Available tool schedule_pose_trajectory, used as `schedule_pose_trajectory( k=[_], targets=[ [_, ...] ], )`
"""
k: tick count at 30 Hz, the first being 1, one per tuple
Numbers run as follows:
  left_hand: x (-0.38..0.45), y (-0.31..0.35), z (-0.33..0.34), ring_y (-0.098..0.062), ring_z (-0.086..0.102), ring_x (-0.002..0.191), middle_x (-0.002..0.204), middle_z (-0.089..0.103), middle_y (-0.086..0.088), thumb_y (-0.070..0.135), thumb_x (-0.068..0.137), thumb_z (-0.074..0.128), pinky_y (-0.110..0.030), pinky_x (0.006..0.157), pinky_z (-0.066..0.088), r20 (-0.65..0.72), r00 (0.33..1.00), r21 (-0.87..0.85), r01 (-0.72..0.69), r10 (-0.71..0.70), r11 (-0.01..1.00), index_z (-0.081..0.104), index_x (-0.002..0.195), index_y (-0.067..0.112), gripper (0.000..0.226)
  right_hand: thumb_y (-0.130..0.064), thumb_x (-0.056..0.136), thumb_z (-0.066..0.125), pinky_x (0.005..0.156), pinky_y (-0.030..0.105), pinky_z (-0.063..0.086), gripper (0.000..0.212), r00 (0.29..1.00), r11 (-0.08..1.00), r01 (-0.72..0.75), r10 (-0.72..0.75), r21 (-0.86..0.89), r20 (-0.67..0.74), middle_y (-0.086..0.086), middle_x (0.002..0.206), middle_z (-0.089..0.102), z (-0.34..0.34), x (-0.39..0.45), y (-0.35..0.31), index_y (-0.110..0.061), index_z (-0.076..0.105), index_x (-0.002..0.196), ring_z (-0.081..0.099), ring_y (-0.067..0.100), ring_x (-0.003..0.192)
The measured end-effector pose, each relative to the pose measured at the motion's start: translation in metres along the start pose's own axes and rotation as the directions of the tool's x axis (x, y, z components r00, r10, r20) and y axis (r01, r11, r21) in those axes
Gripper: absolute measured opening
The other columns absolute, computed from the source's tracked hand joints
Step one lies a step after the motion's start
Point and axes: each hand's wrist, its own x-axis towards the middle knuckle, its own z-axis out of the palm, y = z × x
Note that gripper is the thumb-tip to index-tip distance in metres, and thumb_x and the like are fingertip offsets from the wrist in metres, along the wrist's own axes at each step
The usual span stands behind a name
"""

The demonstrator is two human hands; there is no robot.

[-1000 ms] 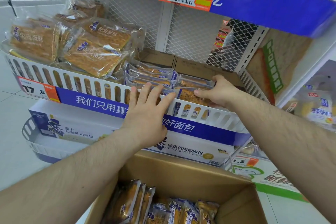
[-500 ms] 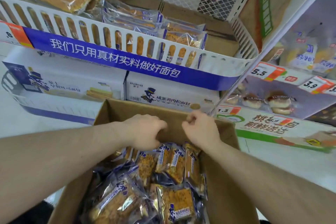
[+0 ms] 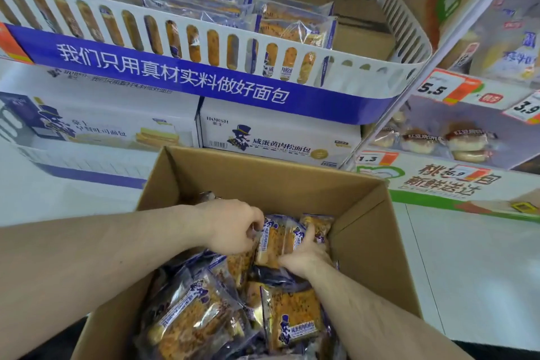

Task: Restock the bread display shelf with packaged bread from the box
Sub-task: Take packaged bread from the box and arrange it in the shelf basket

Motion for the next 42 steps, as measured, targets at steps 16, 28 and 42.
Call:
schedule_pose_trajectory(
  k=[16, 28, 42],
  targets=[
    [0.0, 0.013, 0.001, -0.012, 0.06, 0.087, 0.107, 0.061, 0.005, 0.026, 0.096, 0.055, -0.027, 0.079, 0.053, 0.065, 0.993, -0.377, 0.112, -0.095, 0.919, 0.057, 0.129, 0.019, 0.034, 0.008, 0.09, 0.054, 0.08, 0.046, 0.061, 0.052, 0.972, 0.984, 0.129, -0.101, -0.121, 0.214, 0.009, 0.131, 0.055, -0.083, -0.025, 0.011, -0.021, 0.056, 0.133, 0.065, 0.032, 0.108],
    [-0.018, 0.009, -0.019, -0.039, 0.072, 0.086, 0.104, 0.072, -0.022, 0.069, 0.079, 0.06, -0.049, 0.064, 0.062, 0.382, 0.924, -0.898, 0.369, -0.008, -0.239, 0.067, 0.11, 0.004, 0.072, -0.021, 0.079, 0.075, 0.076, 0.045, 0.054, 0.037, 0.357, 0.117, 0.555, -0.928, -0.824, 0.11, 0.018, 0.134, 0.048, -0.122, -0.167, -0.003, -0.034, 0.066, 0.112, 0.055, 0.037, 0.11],
    [-0.066, 0.024, -0.078, -0.039, 0.068, 0.106, 0.117, 0.07, -0.02, -0.003, 0.072, 0.07, -0.05, 0.09, 0.056, -0.297, 0.954, -0.952, -0.299, 0.029, 0.065, 0.056, 0.124, 0.017, 0.057, -0.044, 0.052, 0.084, 0.083, 0.035, 0.056, 0.092, 0.819, 0.397, 0.51, -0.495, 0.763, -0.29, -0.009, 0.119, 0.067, -0.172, -0.201, -0.007, -0.032, 0.046, 0.135, 0.069, 0.017, 0.105]
  ],
)
